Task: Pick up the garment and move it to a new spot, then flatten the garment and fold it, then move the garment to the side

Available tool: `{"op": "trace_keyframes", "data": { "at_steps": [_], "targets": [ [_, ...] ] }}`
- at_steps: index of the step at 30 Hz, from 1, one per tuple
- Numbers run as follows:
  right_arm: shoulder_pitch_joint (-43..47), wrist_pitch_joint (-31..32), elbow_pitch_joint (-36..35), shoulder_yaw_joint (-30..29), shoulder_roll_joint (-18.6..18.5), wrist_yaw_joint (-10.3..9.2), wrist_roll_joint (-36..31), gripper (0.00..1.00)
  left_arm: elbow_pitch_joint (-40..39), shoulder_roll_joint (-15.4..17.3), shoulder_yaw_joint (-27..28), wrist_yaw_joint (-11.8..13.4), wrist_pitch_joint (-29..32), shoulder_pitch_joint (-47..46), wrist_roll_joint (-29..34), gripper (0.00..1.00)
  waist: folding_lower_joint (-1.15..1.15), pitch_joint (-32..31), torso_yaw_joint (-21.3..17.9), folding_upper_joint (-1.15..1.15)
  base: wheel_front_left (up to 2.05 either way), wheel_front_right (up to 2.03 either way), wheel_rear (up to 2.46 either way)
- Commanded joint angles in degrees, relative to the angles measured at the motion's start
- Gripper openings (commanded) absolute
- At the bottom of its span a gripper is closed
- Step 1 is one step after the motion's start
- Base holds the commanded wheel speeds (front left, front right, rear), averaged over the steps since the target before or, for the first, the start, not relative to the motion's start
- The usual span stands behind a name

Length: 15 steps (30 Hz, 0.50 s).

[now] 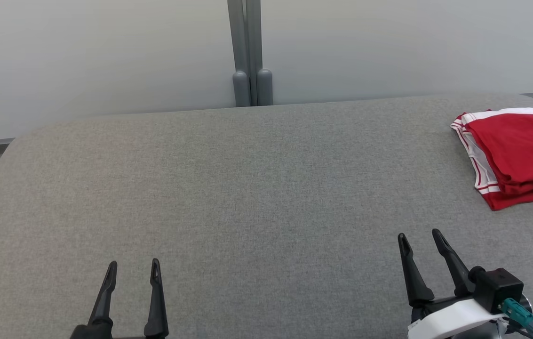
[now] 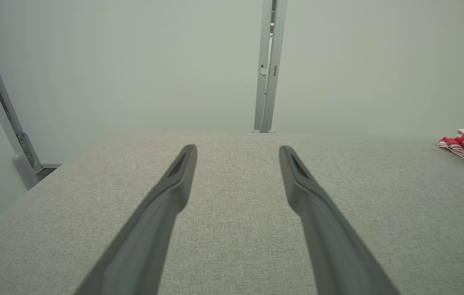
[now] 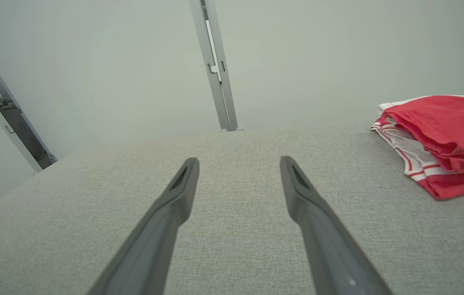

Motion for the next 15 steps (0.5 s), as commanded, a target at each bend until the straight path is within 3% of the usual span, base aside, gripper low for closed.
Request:
{"op": "trace_keyframes", "data": {
  "at_steps": [1, 9, 10, 15],
  "targets": [
    [0.5, -0.1, 0.3, -0.1, 0.2, -0.10, 0.2, 1.00, 0.3, 0.1, 0.3, -0.2, 0.1, 0.8, -0.7, 1.00, 0.01, 0.0, 0.1, 0.00, 0.00, 0.00, 0.00],
    [0.5, -0.1, 0.7, -0.2, 0.3, -0.10, 0.4, 1.00, 1.0, 0.1, 0.4, 0.2, 0.1, 0.6, -0.4, 1.00, 0.01, 0.2, 0.6, 0.00, 0.00, 0.00, 0.00],
    [0.1, 0.0, 0.7, -0.1, 0.3, 0.00, 0.1, 0.00, 1.0, 0.0, 0.2, 0.1, 0.0, 0.1, -0.8, 0.00, 0.01, 0.2, 0.5, 0.00, 0.00, 0.00, 0.00],
    [0.7, 0.4, 2.5, -0.1, 0.6, 0.01, 1.8, 0.00, 2.7, 0.0, -0.2, 0.0, 0.2, 0.1, -3.0, 0.00, 0.01, 0.2, 0.6, 0.00, 0.00, 0.00, 0.00]
  ]
}}
